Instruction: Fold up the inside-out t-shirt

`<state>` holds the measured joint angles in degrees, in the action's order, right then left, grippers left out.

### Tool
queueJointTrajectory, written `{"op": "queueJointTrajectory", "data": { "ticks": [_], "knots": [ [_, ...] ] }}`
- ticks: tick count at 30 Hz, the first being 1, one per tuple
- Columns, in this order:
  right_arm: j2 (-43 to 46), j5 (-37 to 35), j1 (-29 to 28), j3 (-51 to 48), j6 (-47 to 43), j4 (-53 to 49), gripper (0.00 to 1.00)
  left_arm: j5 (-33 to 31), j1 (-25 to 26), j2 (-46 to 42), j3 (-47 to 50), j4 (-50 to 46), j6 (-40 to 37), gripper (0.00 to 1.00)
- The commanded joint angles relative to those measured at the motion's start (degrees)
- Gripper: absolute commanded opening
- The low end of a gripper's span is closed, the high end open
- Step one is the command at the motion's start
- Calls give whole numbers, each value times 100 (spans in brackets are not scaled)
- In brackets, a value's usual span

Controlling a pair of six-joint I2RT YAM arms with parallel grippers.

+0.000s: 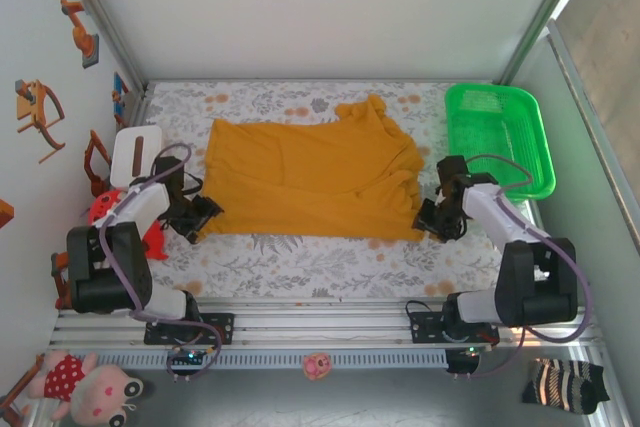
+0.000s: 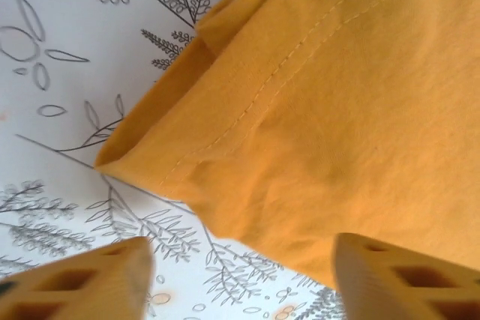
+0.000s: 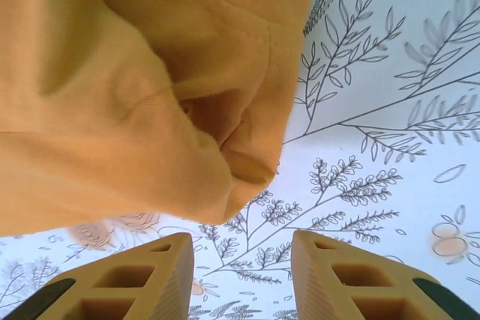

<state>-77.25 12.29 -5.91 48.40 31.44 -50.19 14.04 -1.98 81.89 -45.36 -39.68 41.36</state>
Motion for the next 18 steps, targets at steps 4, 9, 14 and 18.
{"op": "queueJointTrajectory", "data": {
  "ticks": [4, 9, 14, 18],
  "knots": [
    [-372, -418, 38, 1635, -317, -292, 41, -340, -44, -308, -903, -532, -288, 79],
    [-1486, -289, 38, 2591, -396, -75, 47, -185, 44, 299, -1672, -462, -449, 81],
    [-2546, -83, 38, 3174, -255, 129, 49, -140, 346, 1083, -2103, -344, -497, 82],
    [-3021, -9, 30, 3305, -98, 329, 49, -171, 604, 1596, -2275, -238, -476, 82]
  ]
}}
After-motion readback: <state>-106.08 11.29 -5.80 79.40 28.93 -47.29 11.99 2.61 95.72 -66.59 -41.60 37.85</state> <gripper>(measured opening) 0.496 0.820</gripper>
